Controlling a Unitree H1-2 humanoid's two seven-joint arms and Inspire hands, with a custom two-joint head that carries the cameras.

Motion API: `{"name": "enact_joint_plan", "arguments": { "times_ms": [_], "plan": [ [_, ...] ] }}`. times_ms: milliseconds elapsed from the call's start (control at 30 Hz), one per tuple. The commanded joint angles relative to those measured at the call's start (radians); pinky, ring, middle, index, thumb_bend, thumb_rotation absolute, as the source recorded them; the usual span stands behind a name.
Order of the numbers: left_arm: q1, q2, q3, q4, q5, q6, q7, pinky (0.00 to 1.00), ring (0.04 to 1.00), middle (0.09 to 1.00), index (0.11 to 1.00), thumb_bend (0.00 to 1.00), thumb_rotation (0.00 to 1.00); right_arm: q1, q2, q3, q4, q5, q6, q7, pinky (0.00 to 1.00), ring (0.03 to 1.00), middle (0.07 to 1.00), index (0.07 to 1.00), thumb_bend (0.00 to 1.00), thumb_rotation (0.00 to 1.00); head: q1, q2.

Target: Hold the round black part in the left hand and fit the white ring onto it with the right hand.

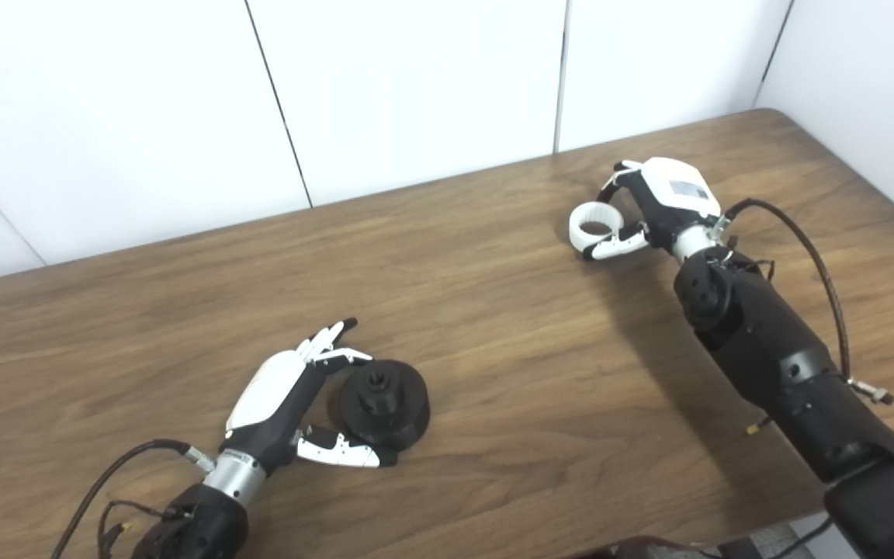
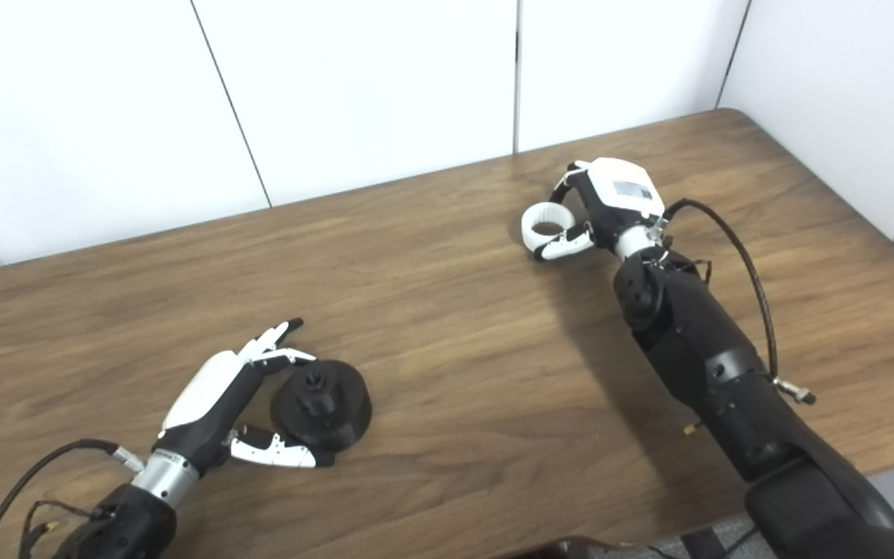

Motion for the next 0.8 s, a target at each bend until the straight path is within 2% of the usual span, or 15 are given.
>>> {"name": "enact_joint_plan", "arguments": {
  "times_ms": [0, 133, 367, 633, 767],
  "plan": [
    [-0.026, 0.012, 0.01, -0.025, 0.002, -0.004, 0.001, 1.0, 1.0, 1.0, 0.641, 0.99, 0.37, -0.033, -0.024, -0.017, -0.071, -0.01, -0.019, -0.029, 0.86, 0.875, 0.894, 0.613, 0.74, 0.29, 0.0, 0.001],
    [-0.03, 0.01, 0.008, -0.023, 0.005, 0.001, 0.001, 1.0, 1.0, 1.0, 0.64, 0.99, 0.37, -0.031, -0.027, -0.04, -0.146, 0.0, -0.017, -0.023, 0.89, 0.883, 0.894, 0.616, 0.73, 0.28, 0.003, 0.002],
    [-0.035, 0.007, 0.009, -0.02, 0.002, 0.006, -0.001, 1.0, 1.0, 1.0, 0.64, 0.99, 0.37, -0.038, -0.036, -0.073, -0.231, 0.014, -0.035, -0.012, 0.91, 0.898, 0.9, 0.623, 0.74, 0.31, 0.005, 0.001],
    [-0.036, 0.005, 0.011, -0.018, 0.004, 0.003, 0.007, 1.0, 1.0, 1.0, 0.639, 0.99, 0.36, -0.045, -0.043, -0.079, -0.3, -0.001, -0.024, 0.017, 0.91, 0.899, 0.908, 0.619, 0.75, 0.32, 0.011, 0.008],
    [-0.04, -0.009, 0.004, -0.029, 0.016, 0.022, 0.003, 1.0, 1.0, 1.0, 0.642, 0.99, 0.36, -0.041, -0.05, -0.087, -0.325, 0.01, -0.038, 0.028, 0.91, 0.901, 0.906, 0.621, 0.76, 0.32, 0.094, 0.024]
  ]
}}
